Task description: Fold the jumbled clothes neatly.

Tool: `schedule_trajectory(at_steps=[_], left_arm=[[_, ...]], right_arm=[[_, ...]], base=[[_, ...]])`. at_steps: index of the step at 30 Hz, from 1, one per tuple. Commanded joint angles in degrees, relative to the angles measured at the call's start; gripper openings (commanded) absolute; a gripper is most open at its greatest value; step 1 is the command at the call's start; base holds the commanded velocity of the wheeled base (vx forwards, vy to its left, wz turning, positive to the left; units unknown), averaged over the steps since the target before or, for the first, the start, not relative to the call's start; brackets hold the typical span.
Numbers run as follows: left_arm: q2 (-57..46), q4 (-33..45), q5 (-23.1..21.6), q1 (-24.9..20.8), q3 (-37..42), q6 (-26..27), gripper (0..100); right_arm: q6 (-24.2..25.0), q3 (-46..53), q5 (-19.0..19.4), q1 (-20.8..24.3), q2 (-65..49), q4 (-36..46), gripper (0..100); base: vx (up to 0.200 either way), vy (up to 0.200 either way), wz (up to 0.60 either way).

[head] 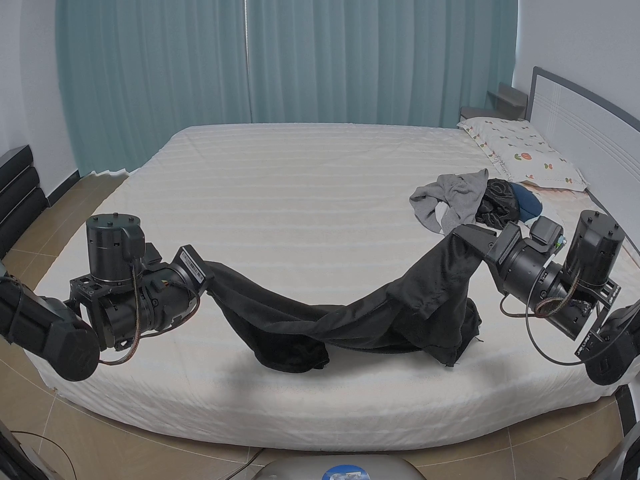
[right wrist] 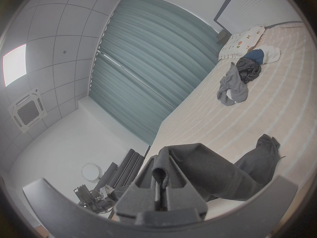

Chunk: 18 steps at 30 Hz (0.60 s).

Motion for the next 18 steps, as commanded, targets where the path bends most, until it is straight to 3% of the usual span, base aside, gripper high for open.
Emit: schedule_trajectory(at_steps=[1,12,18], left_arm=[[-1.88,0.06,0.23,-1.10,1.61,0.31,0],[-14.98,7.53,0.23,-4.00,1.08,1.45,0],[-19.55,11.75,0.23,-5.93,-2.52,1.54,0]], right_arm=[[0.00,2.14,0.04,0.46,-3.53,-0.04,0],[-1.67,1.70,-0.14,1.25,-20.76,7.25,0],[-2.11,-3.75,-0.14,0.90,-27.88,12.09,0]], base=[[-0.200,0.000,0.00],[-0.200,0.000,0.00],[0.000,0.000,0.00]])
